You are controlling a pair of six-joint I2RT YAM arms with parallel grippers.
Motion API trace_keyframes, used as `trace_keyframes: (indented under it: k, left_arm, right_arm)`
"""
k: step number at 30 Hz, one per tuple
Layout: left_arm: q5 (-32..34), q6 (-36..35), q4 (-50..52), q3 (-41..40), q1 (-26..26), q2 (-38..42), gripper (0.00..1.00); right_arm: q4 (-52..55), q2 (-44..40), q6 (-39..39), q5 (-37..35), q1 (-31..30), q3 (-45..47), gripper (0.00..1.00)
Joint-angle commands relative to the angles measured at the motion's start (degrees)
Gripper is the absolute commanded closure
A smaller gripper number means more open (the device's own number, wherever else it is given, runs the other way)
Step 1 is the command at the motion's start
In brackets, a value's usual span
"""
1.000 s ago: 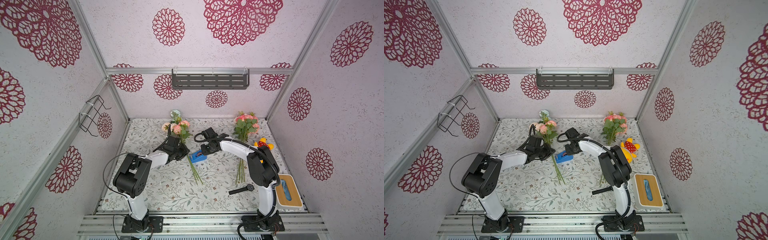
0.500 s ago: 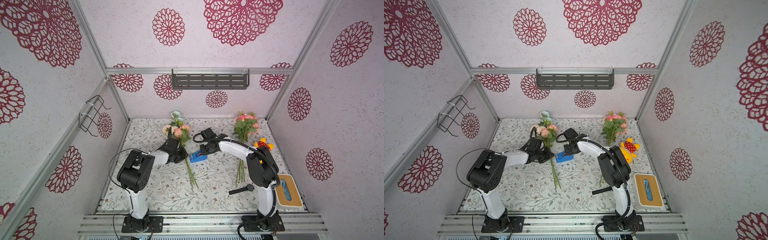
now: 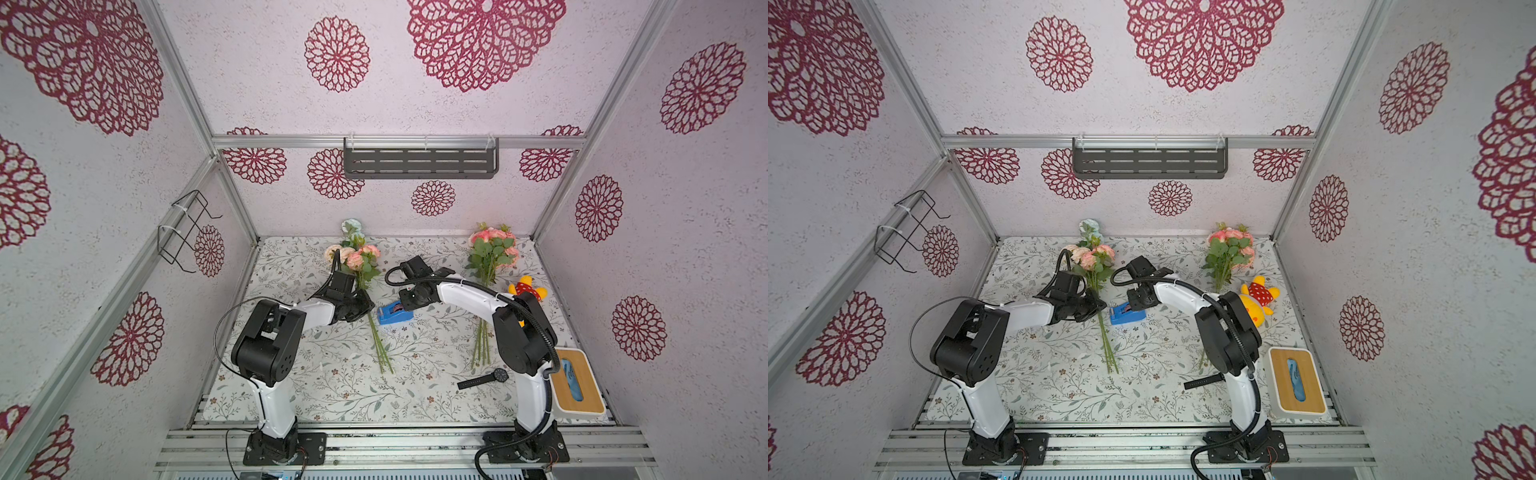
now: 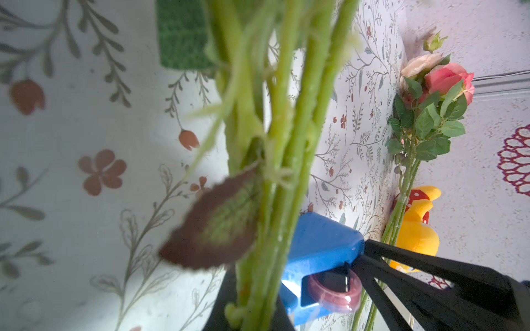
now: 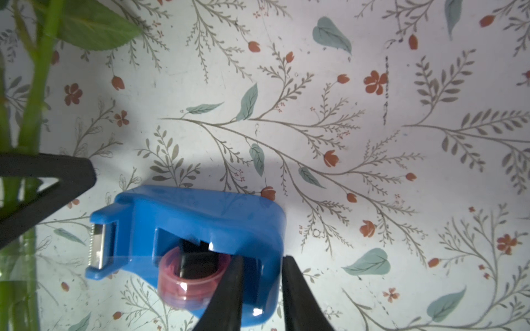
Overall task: Wrap bouquets with tape
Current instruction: Move the Tape Cutter to the center of the board, then tear off the tape using the Tape Cutter.
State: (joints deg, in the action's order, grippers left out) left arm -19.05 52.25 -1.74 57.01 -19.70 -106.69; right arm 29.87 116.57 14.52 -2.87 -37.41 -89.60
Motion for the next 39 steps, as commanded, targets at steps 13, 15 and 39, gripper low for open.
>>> trace_keyframes:
  k: [13, 15, 39]
  left_arm:
    - [-0.85, -4.60, -0.43, 1.47, 1.56, 4.90, 1.00]
    - [-0.42, -6.39, 3.46, 3.56, 1.51, 4.72, 1.00]
    - [1.33, -8.33, 1.59, 3.01, 2.87, -2.80, 1.00]
  right_arm:
    - [0.97, 0.88, -1.04, -0.16, -0.03, -0.31, 0.75]
    - [1.07, 1.09, -0.99, -0.18, -0.03, 0.03, 0.76]
    - [7.16, -0.20, -5.27, -1.61, -1.88, -11.96, 0.52]
